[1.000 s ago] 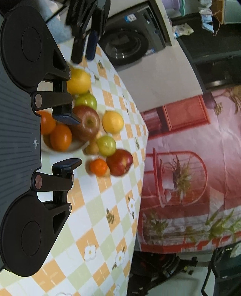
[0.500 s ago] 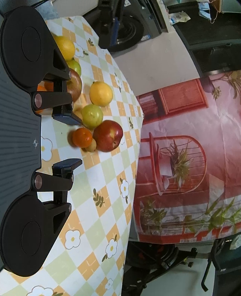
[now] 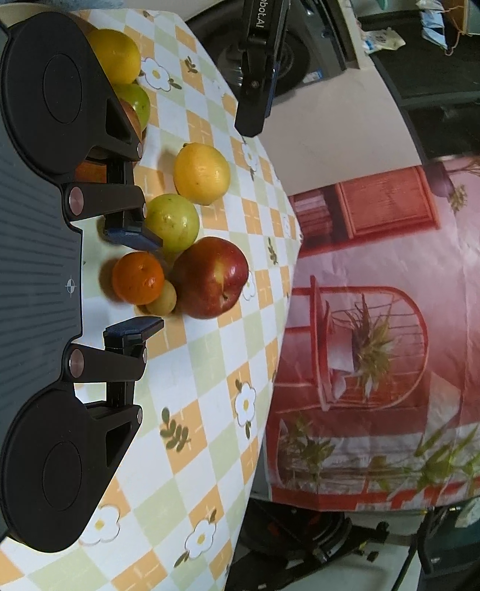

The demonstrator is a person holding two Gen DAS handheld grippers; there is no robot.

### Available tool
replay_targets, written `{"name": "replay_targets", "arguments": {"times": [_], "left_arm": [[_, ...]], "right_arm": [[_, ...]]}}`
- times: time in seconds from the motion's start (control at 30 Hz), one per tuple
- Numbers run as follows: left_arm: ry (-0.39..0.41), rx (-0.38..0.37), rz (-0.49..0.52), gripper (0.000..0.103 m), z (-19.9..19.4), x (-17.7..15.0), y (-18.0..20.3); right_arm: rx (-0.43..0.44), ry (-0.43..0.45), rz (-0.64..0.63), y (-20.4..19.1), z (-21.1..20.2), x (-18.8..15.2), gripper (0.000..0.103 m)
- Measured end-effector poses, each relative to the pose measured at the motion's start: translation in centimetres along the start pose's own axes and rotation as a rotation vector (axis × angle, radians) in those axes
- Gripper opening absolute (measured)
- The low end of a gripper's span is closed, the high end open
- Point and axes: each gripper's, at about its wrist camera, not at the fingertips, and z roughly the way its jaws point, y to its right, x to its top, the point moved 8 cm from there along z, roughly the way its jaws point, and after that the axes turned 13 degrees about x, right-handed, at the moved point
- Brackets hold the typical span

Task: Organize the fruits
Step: 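Close left gripper on a green apple while right gripper grasps a tangerine on the cloth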

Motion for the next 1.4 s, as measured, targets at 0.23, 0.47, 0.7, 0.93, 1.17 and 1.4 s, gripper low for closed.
{"name": "replay_targets", "arguments": {"times": [0.23, 0.47, 0.7, 0.93, 1.17, 1.4], "left_arm": [[-0.030, -0.021, 0.010, 0.052, 1.3, -0.2, 0.1], [-0.061, -0.064, 0.025, 0.052, 2.3, -0.3, 1.4], [-0.097, -0.104, 0.019, 0.052, 3.5, -0.3, 2.7], [-0.143, -0.125, 0.052, 0.052, 5.3, -0.6, 4.3], [-0.195, -0.120, 0.063, 0.052, 7.3, -1.2, 4.9], [-0.227, -0.131, 0.085, 0.052, 8.1, -2.0, 5.5]], "right_arm": [[0.008, -0.052, 0.005, 0.2, 2.2, -0.6, 0.037], [0.028, -0.058, 0.030, 0.5, 2.2, -1.1, 0.032], [0.018, -0.009, 0.061, 1.1, 0.6, -1.3, 0.031], [0.007, 0.025, 0.098, 1.6, -1.5, -2.0, 0.031], [0.002, 0.045, 0.128, 2.0, -2.1, -2.4, 0.031], [0.012, 0.038, 0.140, 2.0, -1.9, -2.6, 0.031]]}}
